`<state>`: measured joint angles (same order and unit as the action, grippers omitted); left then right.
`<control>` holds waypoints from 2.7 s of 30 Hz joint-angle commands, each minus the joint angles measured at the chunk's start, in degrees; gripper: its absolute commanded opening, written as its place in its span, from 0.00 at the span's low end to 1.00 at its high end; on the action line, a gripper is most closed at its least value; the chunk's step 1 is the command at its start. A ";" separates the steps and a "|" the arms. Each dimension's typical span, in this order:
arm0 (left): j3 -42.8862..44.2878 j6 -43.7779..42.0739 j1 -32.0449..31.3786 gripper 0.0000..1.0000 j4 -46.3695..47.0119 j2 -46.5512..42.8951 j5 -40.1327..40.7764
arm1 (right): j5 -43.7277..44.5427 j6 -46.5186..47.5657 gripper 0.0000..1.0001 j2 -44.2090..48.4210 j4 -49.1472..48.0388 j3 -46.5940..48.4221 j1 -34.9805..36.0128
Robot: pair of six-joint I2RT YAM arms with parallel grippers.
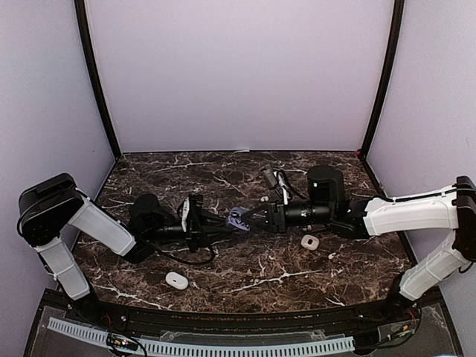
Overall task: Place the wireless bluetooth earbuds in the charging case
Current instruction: Adjust the left earbud in the left side groove of the charging case.
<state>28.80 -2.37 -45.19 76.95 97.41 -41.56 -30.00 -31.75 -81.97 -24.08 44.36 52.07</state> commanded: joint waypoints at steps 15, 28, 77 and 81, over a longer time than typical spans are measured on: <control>0.16 2.38 -0.25 0.02 6.04 -0.68 -3.66 | 5.98 9.35 0.19 -0.42 7.72 4.90 1.97; 0.80 3.18 -0.25 0.02 5.57 -0.15 -5.37 | 7.41 13.20 0.12 0.08 9.44 6.25 3.84; 0.92 3.07 -0.26 0.02 2.48 -0.81 -2.63 | 6.86 15.90 0.13 0.55 12.81 8.51 5.92; 0.71 3.23 -0.27 0.02 2.75 -0.76 -2.56 | 8.15 16.24 0.19 1.88 13.05 8.18 5.85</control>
<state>28.88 0.49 -45.23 78.15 97.82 -44.25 -23.24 -16.25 -81.95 -10.50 51.55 57.47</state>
